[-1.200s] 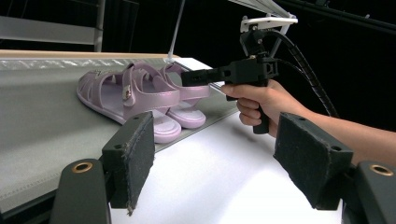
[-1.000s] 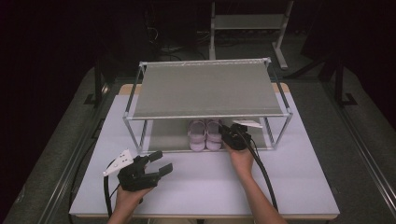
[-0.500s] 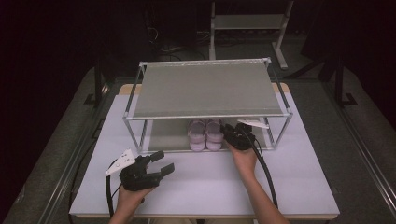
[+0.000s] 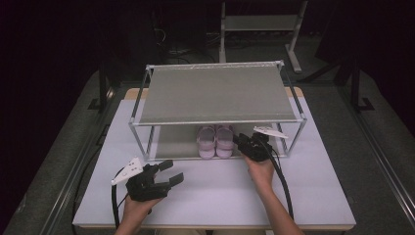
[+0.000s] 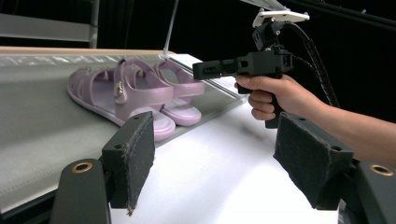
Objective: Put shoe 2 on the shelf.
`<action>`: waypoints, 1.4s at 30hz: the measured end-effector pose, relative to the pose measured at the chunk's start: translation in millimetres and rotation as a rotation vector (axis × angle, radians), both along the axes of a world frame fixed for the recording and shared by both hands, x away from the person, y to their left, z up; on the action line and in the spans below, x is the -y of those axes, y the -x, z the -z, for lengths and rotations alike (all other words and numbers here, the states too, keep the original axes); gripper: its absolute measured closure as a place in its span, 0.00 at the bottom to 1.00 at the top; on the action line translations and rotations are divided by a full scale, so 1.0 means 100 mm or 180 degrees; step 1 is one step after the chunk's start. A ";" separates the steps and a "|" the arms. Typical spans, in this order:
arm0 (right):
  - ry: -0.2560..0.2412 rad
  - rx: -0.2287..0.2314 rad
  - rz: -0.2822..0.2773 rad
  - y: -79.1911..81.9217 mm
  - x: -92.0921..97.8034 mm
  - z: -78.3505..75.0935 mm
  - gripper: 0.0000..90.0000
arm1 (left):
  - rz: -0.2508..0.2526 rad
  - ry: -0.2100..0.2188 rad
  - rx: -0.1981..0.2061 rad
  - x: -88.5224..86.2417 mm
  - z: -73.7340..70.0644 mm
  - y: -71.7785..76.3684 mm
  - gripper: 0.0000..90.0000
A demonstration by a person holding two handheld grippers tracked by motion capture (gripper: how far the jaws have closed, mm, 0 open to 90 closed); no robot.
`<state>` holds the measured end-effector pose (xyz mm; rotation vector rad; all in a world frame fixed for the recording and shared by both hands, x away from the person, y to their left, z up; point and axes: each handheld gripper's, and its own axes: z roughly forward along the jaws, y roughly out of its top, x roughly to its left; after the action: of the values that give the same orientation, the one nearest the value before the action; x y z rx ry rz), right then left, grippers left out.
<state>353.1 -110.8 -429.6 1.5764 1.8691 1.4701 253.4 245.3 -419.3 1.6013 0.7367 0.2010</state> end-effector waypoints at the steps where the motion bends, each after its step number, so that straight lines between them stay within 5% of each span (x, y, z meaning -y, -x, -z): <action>1: 0.0000 0.0025 -0.0010 0.01 0.01 0.02 0.74 | -0.0003 0.0008 0.0019 0.00 -0.01 0.01 0.32; 10: -0.0087 0.0088 -0.0054 0.08 0.13 -0.06 0.71 | -0.0001 0.0004 0.0030 0.01 -0.02 -0.01 0.32; 42: -0.0289 -0.0080 -0.0322 0.27 0.42 -0.08 0.63 | -0.0028 -0.0011 0.0035 0.00 -0.01 -0.01 0.32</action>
<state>326.4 -153.0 -421.9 1.5678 1.9482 1.6061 253.9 245.6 -418.4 1.5991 0.7352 0.2174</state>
